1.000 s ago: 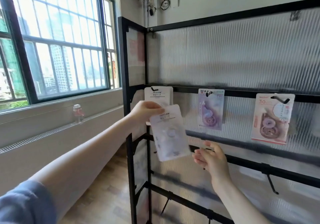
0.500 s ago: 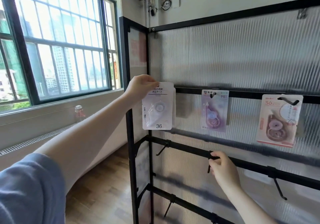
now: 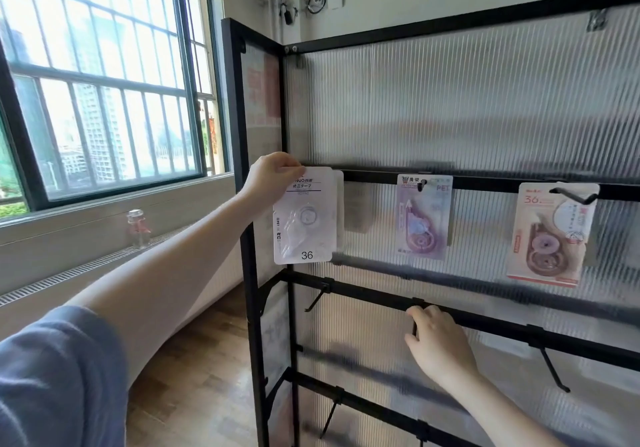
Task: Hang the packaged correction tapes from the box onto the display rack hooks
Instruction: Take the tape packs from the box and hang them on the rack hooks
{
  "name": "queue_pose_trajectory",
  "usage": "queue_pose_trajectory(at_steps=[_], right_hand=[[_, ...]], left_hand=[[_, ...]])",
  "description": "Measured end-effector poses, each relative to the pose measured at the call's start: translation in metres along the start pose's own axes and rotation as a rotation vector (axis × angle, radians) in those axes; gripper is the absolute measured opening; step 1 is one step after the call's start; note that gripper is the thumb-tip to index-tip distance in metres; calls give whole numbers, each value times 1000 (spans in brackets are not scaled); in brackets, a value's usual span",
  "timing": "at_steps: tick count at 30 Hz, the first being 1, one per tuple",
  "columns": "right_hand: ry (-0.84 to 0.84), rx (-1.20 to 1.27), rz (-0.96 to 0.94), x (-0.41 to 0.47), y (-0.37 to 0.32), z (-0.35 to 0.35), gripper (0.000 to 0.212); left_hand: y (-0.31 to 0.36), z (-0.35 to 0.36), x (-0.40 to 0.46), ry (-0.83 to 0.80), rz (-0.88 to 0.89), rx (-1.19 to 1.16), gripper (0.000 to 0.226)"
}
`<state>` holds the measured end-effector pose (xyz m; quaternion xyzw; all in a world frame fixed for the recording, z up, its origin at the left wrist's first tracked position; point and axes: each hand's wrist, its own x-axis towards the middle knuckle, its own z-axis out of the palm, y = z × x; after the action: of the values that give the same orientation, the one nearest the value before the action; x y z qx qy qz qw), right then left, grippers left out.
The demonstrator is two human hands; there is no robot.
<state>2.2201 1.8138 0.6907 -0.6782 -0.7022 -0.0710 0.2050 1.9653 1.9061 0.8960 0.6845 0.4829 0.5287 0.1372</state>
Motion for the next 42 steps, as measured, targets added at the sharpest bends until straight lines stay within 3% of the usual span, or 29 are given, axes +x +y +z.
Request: queue_pose_trajectory(at_steps=[19, 29, 42], right_hand=[[-80, -114, -22, -2, -17, 8, 43], [-124, -117, 17, -6, -19, 13, 42], [-128, -111, 78, -4, -18, 18, 47]], left_hand=[[-20, -5, 7, -110, 39, -112, 18], [-29, -6, 13, -169, -61, -401, 8], [-46, 21, 26, -119, 57, -304, 22]])
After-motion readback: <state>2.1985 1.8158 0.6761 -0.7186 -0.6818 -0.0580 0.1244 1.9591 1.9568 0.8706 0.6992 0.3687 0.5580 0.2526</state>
